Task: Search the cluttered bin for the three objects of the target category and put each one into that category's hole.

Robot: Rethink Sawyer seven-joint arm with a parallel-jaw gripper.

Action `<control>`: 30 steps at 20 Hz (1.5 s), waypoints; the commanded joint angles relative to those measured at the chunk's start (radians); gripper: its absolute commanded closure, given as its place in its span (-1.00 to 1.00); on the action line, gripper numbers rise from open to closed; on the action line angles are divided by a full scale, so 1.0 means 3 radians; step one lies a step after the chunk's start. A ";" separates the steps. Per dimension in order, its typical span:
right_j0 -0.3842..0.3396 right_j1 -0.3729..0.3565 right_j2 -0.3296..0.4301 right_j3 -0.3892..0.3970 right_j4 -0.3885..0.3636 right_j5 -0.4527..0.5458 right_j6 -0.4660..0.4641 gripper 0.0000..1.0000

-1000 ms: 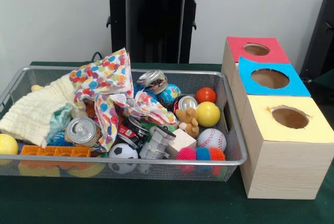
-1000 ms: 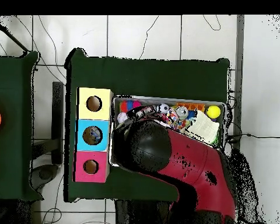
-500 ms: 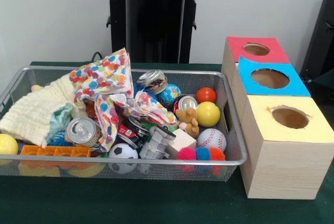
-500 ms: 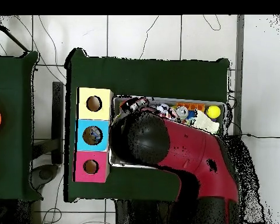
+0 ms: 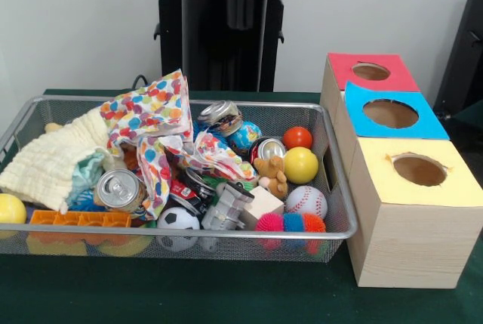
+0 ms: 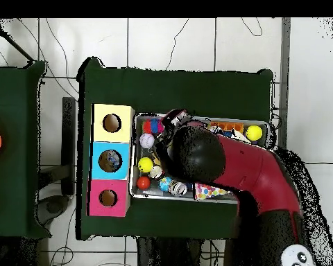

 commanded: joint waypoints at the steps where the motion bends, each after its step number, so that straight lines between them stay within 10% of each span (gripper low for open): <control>1: -0.0276 0.0122 0.0643 0.0319 -0.0344 0.0127 -0.1151 1.00; 30: -0.0990 0.0670 0.1096 -0.0715 -0.0887 0.0672 -0.1110 1.00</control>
